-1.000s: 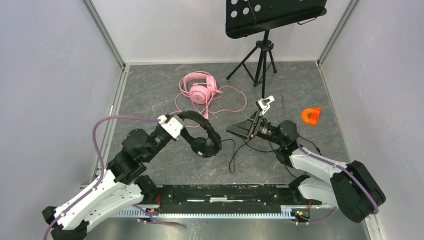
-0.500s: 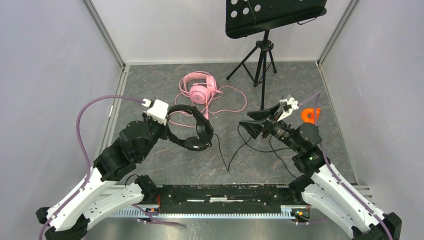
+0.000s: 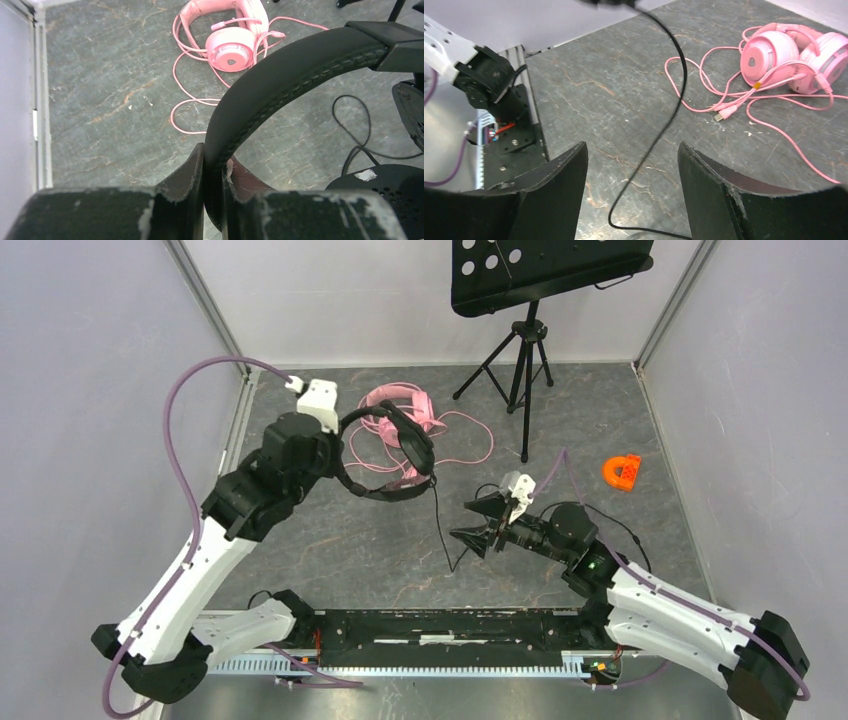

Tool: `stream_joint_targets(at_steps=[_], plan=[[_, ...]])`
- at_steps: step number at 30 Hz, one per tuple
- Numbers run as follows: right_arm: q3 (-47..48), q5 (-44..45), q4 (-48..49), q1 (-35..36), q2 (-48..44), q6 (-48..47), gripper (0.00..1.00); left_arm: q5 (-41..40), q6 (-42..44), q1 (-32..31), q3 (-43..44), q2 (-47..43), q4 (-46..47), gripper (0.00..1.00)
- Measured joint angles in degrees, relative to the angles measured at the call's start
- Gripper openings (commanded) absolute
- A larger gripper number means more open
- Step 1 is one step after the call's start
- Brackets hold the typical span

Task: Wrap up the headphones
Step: Wrap the headphones cable around the headphones.

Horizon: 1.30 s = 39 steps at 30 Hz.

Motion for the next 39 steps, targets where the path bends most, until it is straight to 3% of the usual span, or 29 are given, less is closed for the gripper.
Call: stream_joint_targets(at_steps=[4,18,23,27,32,37,39], plan=[[-3.8,1.4,5.3,1.1,0.9,-3.8,0.73,5.2,-3.2,4.2,3.7,0.2,-2.2,0.02],[-9.4,4.6,20.6,6.8,7.1,-7.2,0.68,19.5,-9.1,4.5,9.4,-1.2,-2.1,0.02],[-10.8,5.1,24.0,8.3,11.8,-7.4,0.52,23.2,-11.0,4.5,9.4,-2.3,-1.0,0.02],[-13.6,5.9,27.1,9.0,12.6,-7.4,0.35,25.9,-12.2,4.5,9.5,-3.0,-0.7,0.02],[-18.2,6.8,31.7,9.1,11.0,-7.2,0.00,30.8,-14.4,4.5,9.5,-4.3,1.4,0.02],[-20.7,7.5,33.7,9.1,7.4,-7.6,0.02,35.2,-16.3,4.5,9.4,-5.8,3.5,0.02],[-20.7,7.4,34.4,9.1,6.3,-8.0,0.19,37.3,-17.4,4.5,9.2,-6.3,4.9,0.02]])
